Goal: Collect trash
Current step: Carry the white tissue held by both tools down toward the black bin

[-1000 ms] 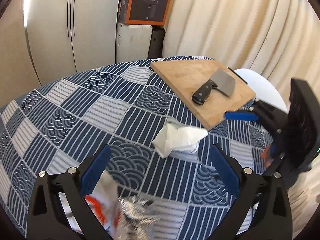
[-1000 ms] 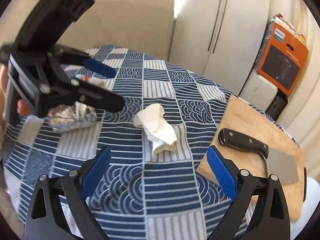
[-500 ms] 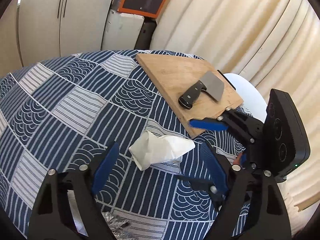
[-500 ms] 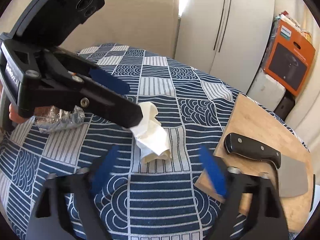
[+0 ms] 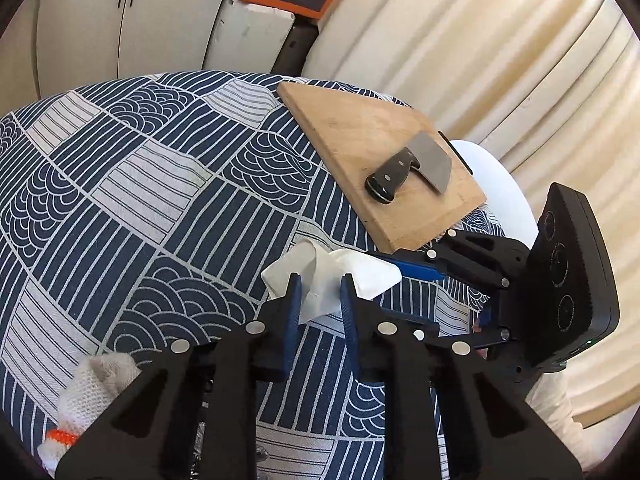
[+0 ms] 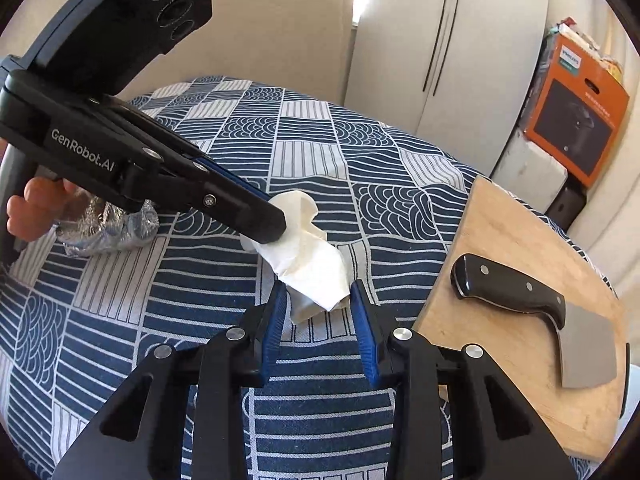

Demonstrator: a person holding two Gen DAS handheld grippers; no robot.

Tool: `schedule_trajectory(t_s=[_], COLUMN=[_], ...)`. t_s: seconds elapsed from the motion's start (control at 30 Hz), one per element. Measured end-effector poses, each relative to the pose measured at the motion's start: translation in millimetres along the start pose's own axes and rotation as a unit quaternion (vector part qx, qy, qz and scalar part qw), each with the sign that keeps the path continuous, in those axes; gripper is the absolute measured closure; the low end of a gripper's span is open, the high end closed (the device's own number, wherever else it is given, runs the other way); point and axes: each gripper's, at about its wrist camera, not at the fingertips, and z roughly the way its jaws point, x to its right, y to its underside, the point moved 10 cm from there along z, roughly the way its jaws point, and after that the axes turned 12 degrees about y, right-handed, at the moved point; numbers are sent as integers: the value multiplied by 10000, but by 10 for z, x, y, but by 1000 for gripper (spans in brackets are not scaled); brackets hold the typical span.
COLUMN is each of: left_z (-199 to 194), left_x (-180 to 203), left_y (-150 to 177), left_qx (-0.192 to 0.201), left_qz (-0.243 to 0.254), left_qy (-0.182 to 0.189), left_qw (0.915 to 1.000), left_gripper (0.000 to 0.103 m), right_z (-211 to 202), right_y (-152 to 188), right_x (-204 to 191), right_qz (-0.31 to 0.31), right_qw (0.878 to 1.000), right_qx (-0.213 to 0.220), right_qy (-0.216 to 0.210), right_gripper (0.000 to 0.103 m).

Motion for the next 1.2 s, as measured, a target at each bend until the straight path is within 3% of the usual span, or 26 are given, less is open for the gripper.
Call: schedule_trajectory(t_s=[0.23, 0.6, 0.93, 1.2], left_z=[-44, -256, -609, -899], left_x=[100, 321, 675, 901], left_y=[16, 110, 313, 531], left_qx=[-13, 64, 212, 379], left_qz=[291, 482, 814, 1002], left_qy=[-215, -182, -231, -285], left_qw=[9993, 9986, 9962, 9938], left_gripper=[83, 83, 83, 83], right_z=[-67, -392, -942, -1366], right_y=[-3, -22, -78, -87], right_x=[-25, -102, -348, -595], right_qz=[7, 152, -357, -466], right_qw=[9998, 9993, 9961, 9948], right_qx=[-1, 136, 346, 466], right_qy=[192, 322, 723, 781], right_gripper=[72, 73, 73, 73])
